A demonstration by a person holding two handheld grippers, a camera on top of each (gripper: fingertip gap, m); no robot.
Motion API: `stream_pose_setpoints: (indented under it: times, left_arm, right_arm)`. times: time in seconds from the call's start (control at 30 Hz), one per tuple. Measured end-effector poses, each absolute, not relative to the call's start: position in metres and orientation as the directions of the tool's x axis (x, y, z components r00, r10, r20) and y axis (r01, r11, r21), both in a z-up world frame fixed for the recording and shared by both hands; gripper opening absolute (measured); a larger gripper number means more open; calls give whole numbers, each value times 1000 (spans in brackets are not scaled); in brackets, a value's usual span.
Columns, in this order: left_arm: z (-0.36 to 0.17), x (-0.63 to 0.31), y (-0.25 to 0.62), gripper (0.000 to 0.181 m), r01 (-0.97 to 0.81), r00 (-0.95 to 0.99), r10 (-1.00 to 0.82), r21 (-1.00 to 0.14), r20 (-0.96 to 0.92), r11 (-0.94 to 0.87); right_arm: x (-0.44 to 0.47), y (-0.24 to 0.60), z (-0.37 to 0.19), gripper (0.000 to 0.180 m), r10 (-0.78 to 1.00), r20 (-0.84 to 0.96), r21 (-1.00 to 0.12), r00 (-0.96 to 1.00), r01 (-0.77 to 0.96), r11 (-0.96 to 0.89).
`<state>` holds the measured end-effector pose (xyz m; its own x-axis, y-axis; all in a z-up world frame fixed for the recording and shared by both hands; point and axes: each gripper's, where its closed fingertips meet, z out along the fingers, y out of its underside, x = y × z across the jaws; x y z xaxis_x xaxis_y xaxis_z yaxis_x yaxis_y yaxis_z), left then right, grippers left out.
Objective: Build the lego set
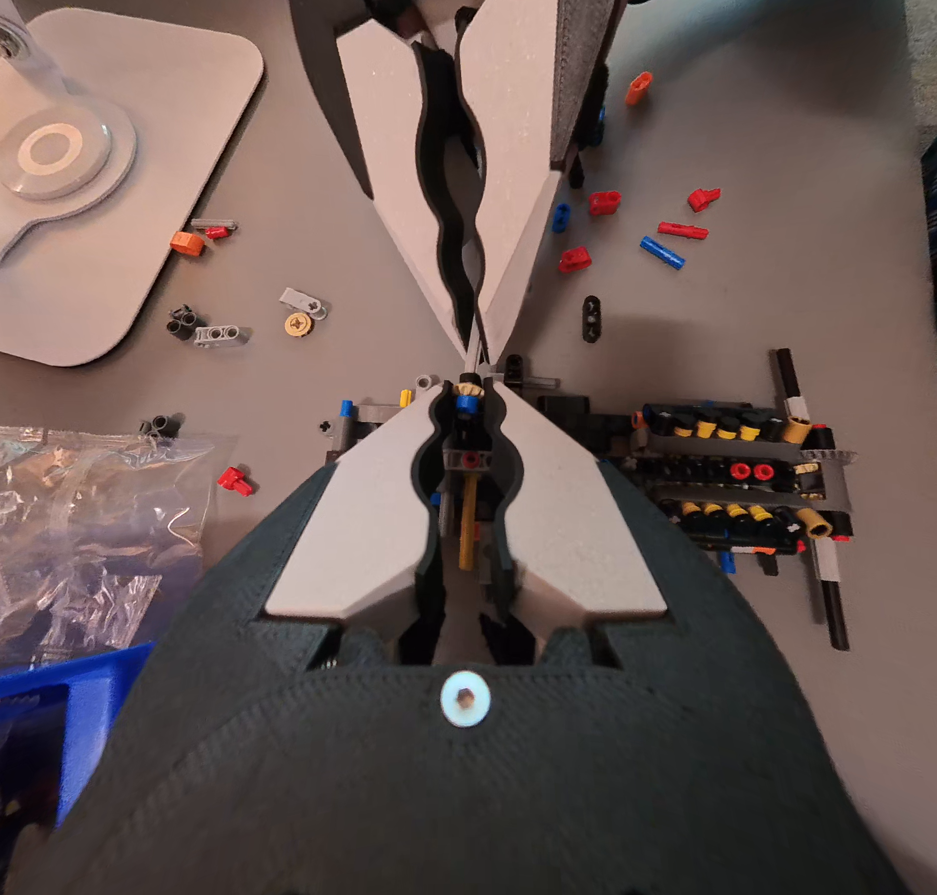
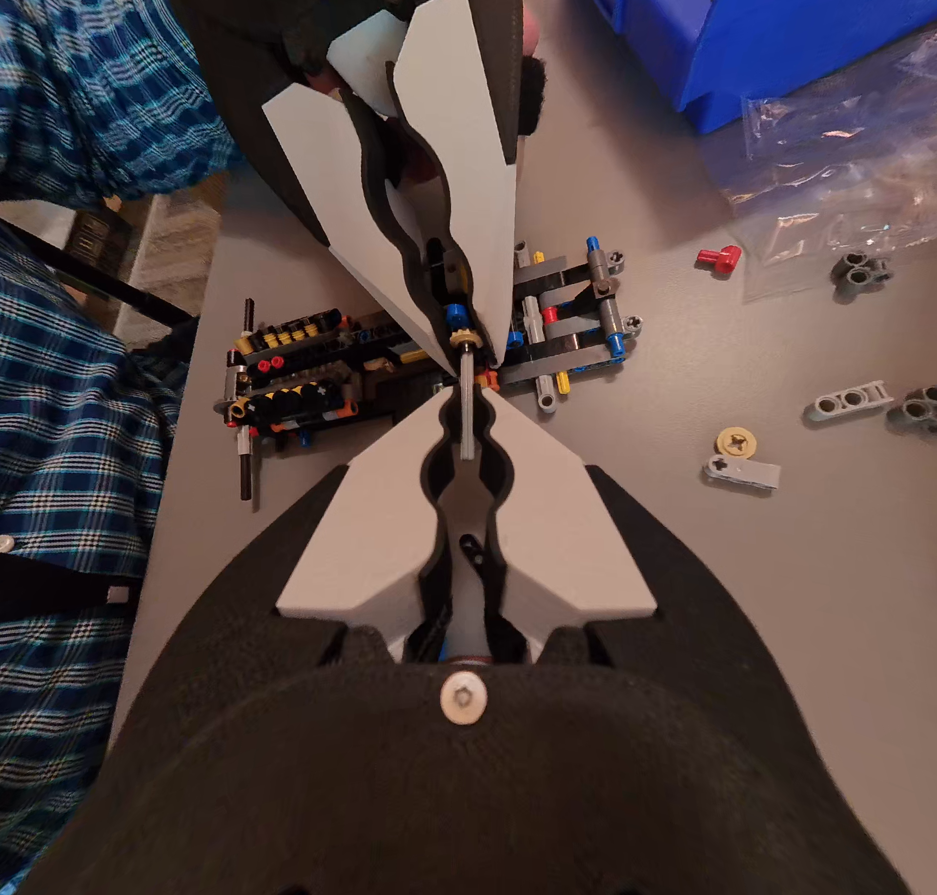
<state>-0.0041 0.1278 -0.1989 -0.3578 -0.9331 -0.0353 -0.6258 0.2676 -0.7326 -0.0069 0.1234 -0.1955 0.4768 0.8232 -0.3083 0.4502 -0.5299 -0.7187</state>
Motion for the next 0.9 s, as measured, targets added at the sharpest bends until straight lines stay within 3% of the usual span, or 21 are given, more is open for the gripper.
stream_pose_setpoints:
  times: [0.1, 0.5, 0.9]
  left_arm:
    - [-194, -8, 133, 17, -616, -337, -941, -747, -35, 249]
    - [-189, -15, 134, 8, -580, -379, -924, -764, -51, 281]
    - [-183, -13, 132, 6, -568, -398, -917, -780, -21, 264]
  right_arm:
    - [-10, 124, -193, 0, 825, -313, -729, 470, 438, -526]
    - [-7, 125, -193, 0, 818, -347, -720, 459, 429, -546]
    - [-6, 122, -191, 0, 772, -506, -655, 385, 411, -634]
